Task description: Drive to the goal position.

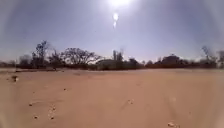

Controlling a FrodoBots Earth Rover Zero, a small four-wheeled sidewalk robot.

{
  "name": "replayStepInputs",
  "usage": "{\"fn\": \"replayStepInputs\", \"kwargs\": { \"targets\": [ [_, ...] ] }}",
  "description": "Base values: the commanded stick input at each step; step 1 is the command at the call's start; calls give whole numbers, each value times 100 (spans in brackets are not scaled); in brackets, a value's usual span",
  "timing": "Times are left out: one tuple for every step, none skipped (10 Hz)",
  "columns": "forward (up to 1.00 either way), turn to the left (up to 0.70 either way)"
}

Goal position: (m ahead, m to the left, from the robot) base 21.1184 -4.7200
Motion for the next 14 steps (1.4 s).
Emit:
{"fn": "replayStepInputs", "kwargs": {
  "targets": [
    [85, -34],
    [85, -34],
    [85, -34],
    [85, -34],
    [85, -12],
    [85, -3],
    [85, 0],
    [85, 0],
    [85, 0],
    [85, 0],
    [85, 0],
    [85, 0],
    [85, 0],
    [85, 0]
  ]
}}
